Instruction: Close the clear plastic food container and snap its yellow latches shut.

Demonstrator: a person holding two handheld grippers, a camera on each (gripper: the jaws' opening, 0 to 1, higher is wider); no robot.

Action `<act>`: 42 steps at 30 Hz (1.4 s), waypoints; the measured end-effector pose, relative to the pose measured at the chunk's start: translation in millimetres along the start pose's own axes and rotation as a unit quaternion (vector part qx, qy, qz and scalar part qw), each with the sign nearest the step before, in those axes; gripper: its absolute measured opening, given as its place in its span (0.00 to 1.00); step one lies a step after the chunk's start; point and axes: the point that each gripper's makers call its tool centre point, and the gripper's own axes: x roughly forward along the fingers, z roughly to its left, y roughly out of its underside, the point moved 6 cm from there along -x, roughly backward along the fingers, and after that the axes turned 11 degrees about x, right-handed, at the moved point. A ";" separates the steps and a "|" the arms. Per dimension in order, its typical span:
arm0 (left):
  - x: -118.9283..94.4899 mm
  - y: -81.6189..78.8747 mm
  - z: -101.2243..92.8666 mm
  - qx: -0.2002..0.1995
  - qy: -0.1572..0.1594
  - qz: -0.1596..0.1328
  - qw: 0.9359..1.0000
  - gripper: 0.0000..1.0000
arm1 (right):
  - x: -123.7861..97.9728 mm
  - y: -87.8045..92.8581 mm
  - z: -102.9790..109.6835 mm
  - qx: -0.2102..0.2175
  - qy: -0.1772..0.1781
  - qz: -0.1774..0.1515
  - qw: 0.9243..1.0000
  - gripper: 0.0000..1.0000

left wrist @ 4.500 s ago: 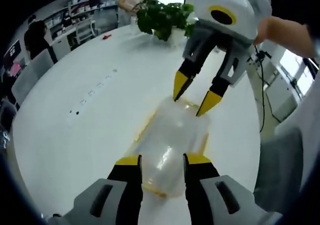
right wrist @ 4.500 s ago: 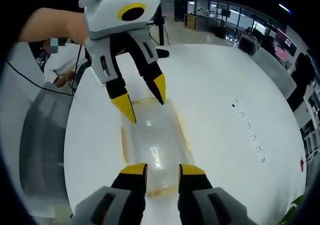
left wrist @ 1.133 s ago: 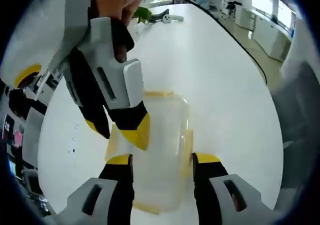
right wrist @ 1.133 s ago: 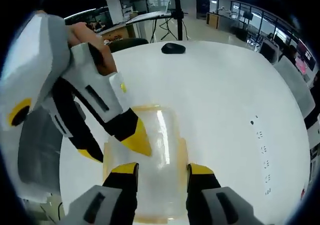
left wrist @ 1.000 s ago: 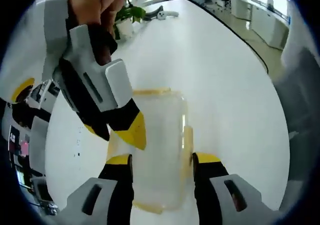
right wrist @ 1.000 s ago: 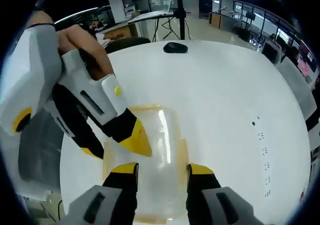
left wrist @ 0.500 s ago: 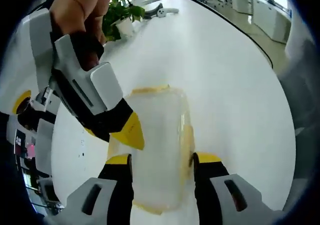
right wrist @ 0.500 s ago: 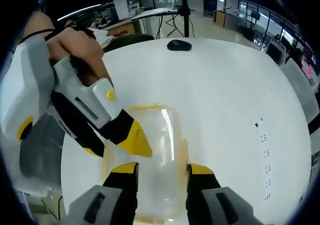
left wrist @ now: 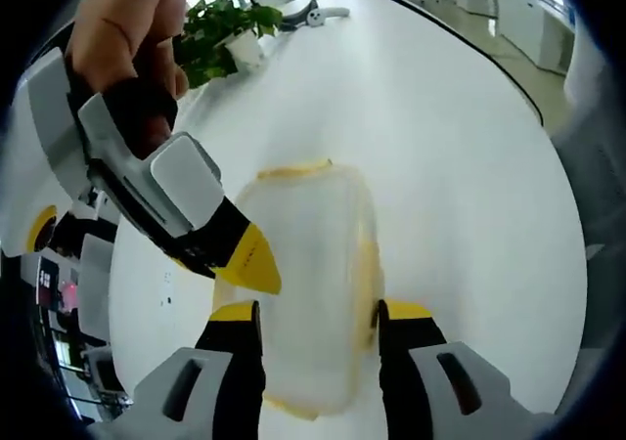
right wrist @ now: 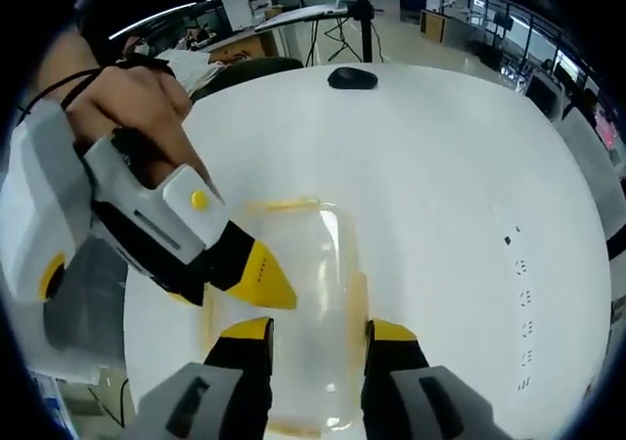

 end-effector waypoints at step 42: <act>0.6 0.2 -0.9 0.002 -0.010 0.000 1.000 0.40 | 2.8 -1.6 1.0 0.005 -0.013 0.014 1.000 0.33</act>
